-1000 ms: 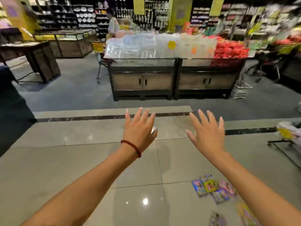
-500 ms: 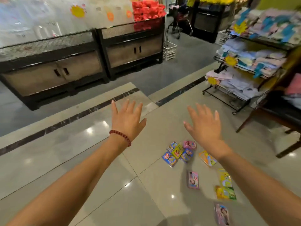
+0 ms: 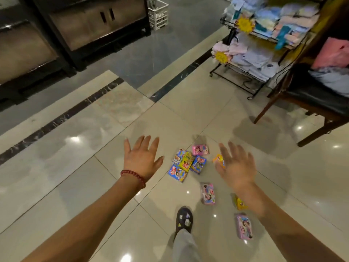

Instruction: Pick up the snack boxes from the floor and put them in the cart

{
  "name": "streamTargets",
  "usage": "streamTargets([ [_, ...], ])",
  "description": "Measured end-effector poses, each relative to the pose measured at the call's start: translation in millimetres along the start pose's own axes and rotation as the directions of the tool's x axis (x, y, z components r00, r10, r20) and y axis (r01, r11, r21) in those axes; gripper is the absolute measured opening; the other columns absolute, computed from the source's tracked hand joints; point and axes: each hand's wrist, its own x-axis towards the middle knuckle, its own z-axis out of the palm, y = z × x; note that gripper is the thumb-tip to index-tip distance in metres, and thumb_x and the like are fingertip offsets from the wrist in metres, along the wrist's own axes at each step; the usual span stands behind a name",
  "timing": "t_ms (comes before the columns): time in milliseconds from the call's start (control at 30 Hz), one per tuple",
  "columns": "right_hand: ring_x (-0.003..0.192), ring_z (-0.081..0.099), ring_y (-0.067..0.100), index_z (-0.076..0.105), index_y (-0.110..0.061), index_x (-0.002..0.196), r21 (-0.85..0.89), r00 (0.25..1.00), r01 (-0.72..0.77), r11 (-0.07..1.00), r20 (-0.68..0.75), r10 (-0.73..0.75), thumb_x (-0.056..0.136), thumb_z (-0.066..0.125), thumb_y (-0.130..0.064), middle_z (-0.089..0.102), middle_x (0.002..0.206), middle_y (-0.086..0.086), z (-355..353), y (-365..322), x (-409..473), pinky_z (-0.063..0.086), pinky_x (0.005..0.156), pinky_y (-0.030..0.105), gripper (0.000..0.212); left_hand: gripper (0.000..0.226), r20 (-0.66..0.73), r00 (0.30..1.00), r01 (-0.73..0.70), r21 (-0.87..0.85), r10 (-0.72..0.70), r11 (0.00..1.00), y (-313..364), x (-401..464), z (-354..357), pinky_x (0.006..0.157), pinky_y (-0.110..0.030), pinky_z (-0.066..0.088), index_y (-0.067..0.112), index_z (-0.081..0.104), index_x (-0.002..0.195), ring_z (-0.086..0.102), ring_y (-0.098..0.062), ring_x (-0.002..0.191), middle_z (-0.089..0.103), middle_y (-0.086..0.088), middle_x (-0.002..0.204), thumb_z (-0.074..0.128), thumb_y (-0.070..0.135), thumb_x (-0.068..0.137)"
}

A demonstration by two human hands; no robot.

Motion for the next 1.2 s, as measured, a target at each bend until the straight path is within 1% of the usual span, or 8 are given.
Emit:
streamTargets([
  [133, 0.109, 0.058, 0.033, 0.062, -0.015, 0.126, 0.015, 0.997, 0.080, 0.997, 0.007, -0.080, 0.081, 0.050, -0.045, 0.063, 0.122, 0.013, 80, 5, 69, 0.045, 0.086, 0.047, 0.055, 0.070, 0.108, 0.994, 0.013, 0.018, -0.015, 1.000, 8, 74, 72, 0.113, -0.056, -0.002, 0.028, 0.000, 0.151, 0.007, -0.020, 0.146, 0.012, -0.001, 0.159, 0.026, 0.060, 0.094],
  [233, 0.105, 0.061, 0.036, 0.064, -0.014, 0.124, 0.024, 0.985, 0.118, 0.993, 0.121, -0.120, 0.069, 0.075, -0.040, 0.065, 0.118, 0.015, 161, 5, 120, 0.049, 0.082, 0.050, 0.061, 0.074, 0.206, 0.978, -0.026, 0.056, 0.014, 0.998, 21, 128, 144, 0.113, -0.055, -0.005, 0.028, -0.007, 0.150, 0.002, -0.021, 0.147, 0.006, -0.002, 0.159, 0.024, 0.064, 0.093],
  [367, 0.111, 0.061, 0.037, 0.063, -0.017, 0.126, 0.026, 0.959, 0.152, 0.988, 0.239, -0.154, 0.078, 0.053, -0.049, 0.064, 0.123, 0.015, 285, 2, 170, 0.047, 0.088, 0.053, 0.059, 0.079, 0.276, 0.959, -0.079, 0.027, 0.068, 0.997, 39, 185, 262, 0.112, -0.054, -0.009, 0.028, -0.011, 0.149, -0.003, -0.021, 0.147, 0.001, -0.003, 0.160, 0.026, 0.066, 0.091],
  [600, 0.148, 0.005, 0.026, -0.008, -0.033, 0.152, -0.061, 0.925, 0.223, 0.973, 0.329, -0.192, 0.096, 0.036, -0.055, 0.006, 0.161, 0.002, 468, -6, 229, 0.014, 0.116, 0.045, 0.074, 0.094, 0.359, 0.915, -0.199, 0.006, 0.183, 0.980, 53, 254, 463, 0.113, -0.056, -0.005, 0.030, -0.013, 0.149, -0.003, -0.024, 0.147, 0.000, -0.004, 0.160, 0.040, 0.071, 0.083],
  [700, 0.143, 0.026, 0.032, 0.008, -0.036, 0.152, -0.072, 0.939, 0.264, 0.962, 0.249, -0.239, 0.083, 0.063, -0.054, 0.027, 0.156, 0.008, 536, -9, 260, 0.028, 0.110, 0.051, 0.090, 0.100, 0.348, 0.911, -0.225, -0.034, 0.223, 0.974, 55, 283, 533, 0.114, -0.054, -0.004, 0.032, -0.012, 0.149, -0.006, -0.024, 0.146, -0.003, -0.004, 0.160, 0.047, 0.072, 0.079],
  [800, 0.123, 0.052, 0.039, 0.035, -0.035, 0.142, -0.050, 0.915, 0.372, 0.927, 0.189, -0.357, 0.045, 0.092, -0.044, 0.053, 0.139, 0.012, 597, -12, 297, 0.046, 0.092, 0.056, 0.114, 0.102, 0.372, 0.886, -0.258, -0.098, 0.276, 0.961, 57, 311, 593, 0.116, -0.048, 0.003, 0.034, -0.007, 0.149, -0.004, -0.025, 0.146, -0.002, -0.007, 0.159, 0.056, 0.069, 0.076],
  [967, 0.134, 0.039, 0.035, 0.033, -0.038, 0.141, -0.122, 0.789, 0.613, 0.780, 0.047, -0.612, 0.027, 0.095, -0.043, 0.043, 0.148, 0.005, 657, -10, 353, 0.034, 0.102, 0.060, 0.130, 0.094, 0.379, 0.796, -0.452, -0.145, 0.471, 0.880, 57, 358, 661, 0.105, -0.036, 0.036, 0.032, 0.017, 0.149, 0.033, -0.021, 0.134, 0.030, -0.002, 0.150, 0.065, 0.062, 0.074],
  [1200, 0.134, 0.039, 0.037, 0.036, -0.035, 0.142, -0.091, 0.687, 0.727, 0.681, 0.071, -0.723, 0.032, 0.095, -0.039, 0.049, 0.140, 0.012, 684, -5, 378, 0.024, 0.099, 0.069, 0.125, 0.103, 0.287, 0.713, -0.603, -0.215, 0.640, 0.768, 60, 379, 702, 0.102, -0.032, 0.040, 0.034, 0.032, 0.144, 0.038, -0.018, 0.128, 0.042, 0.002, 0.140, 0.074, 0.069, 0.056],
])
